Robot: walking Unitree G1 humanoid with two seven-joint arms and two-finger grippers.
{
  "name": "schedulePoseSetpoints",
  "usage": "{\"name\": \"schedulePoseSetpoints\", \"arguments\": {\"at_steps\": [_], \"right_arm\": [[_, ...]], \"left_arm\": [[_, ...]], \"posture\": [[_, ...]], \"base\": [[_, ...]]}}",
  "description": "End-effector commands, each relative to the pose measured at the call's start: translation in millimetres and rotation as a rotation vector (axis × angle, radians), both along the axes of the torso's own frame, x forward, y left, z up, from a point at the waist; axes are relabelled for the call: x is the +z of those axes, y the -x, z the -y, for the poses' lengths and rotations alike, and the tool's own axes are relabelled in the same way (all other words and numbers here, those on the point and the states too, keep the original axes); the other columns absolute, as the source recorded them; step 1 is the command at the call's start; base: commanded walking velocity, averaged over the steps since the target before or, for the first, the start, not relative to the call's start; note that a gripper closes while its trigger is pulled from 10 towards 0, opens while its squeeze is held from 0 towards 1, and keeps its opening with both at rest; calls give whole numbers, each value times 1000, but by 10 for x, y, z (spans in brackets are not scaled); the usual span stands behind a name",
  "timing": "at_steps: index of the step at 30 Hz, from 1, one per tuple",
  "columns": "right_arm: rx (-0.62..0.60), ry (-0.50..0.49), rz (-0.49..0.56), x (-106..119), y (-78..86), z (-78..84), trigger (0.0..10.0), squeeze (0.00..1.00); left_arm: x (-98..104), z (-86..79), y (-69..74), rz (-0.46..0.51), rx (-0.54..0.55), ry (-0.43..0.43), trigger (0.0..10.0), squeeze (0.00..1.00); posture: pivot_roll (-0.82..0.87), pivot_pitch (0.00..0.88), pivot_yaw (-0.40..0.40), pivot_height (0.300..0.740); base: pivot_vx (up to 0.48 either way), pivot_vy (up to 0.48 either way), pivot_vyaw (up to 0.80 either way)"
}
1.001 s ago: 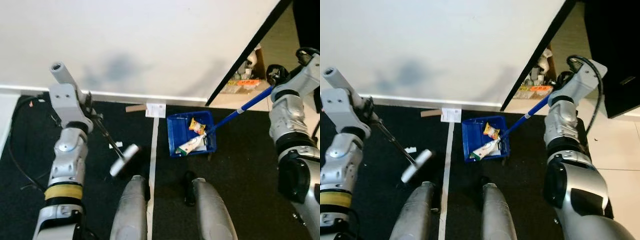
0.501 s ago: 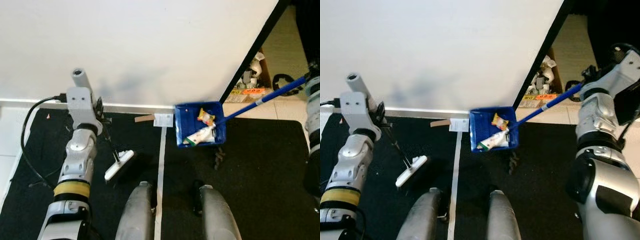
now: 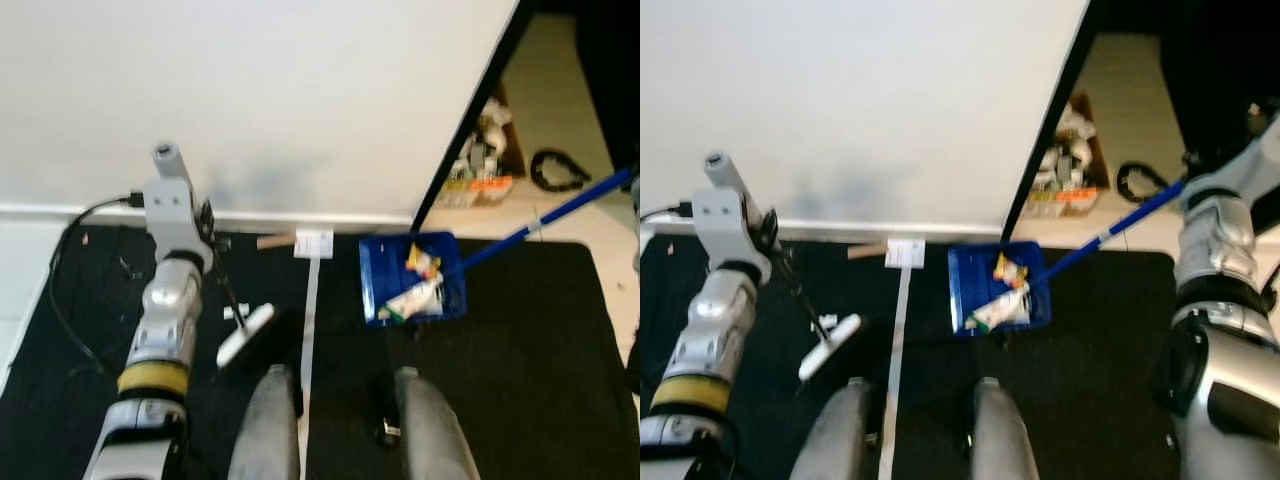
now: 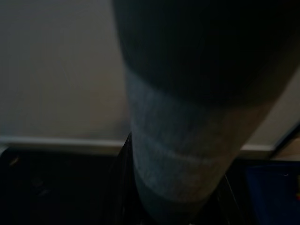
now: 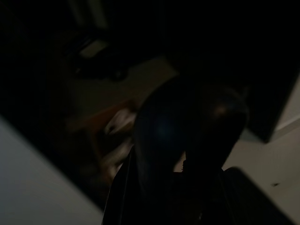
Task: Sweep floor
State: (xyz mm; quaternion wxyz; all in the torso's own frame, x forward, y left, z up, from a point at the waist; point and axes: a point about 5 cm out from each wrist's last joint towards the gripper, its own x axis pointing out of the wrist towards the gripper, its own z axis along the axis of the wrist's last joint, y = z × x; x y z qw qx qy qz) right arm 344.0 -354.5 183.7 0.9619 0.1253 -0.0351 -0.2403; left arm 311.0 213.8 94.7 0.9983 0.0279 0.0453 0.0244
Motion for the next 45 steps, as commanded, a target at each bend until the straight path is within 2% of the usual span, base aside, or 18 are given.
{"name": "schedulePoseSetpoints", "arguments": {"at_steps": [1, 4, 9, 15, 29, 33, 45], "right_arm": [[-22, 6, 65, 164, 12, 73, 10000, 0], [-22, 18, 78, 273, 8, 114, 10000, 0], [-16, 25, 84, 327, 6, 132, 10000, 0], [-5, 38, 75, 343, 5, 140, 10000, 0], [-26, 32, 1, 101, 70, 160, 10000, 0], [-25, 22, -1, 54, 60, 121, 10000, 0], [-32, -46, 94, -67, 23, -54, 10000, 0]], "left_arm": [[1, -2, 10, 7, 4, 9, 10000, 0], [-15, 2, 28, 4, 12, 20, 10000, 0], [-35, -10, 47, -3, 27, 19, 10000, 0], [-83, -57, 80, -13, 72, 35, 10000, 0], [-39, -110, 75, 5, 93, 25, 10000, 0], [-19, -101, 51, 10, 102, 24, 10000, 0], [15, -77, 7, 24, 114, 36, 10000, 0]], "posture": [[9, 113, 9, 731], [3, 121, 0, 731], [-3, 125, -6, 731], [-10, 134, -18, 731], [0, 157, -12, 731], [3, 156, -9, 731], [13, 153, -3, 731]], "base": [[0, -480, 0], [0, -480, 0], [0, -480, 0], [0, 0, 0], [0, 0, 0], [0, -480, 0], [0, -480, 0]]}}
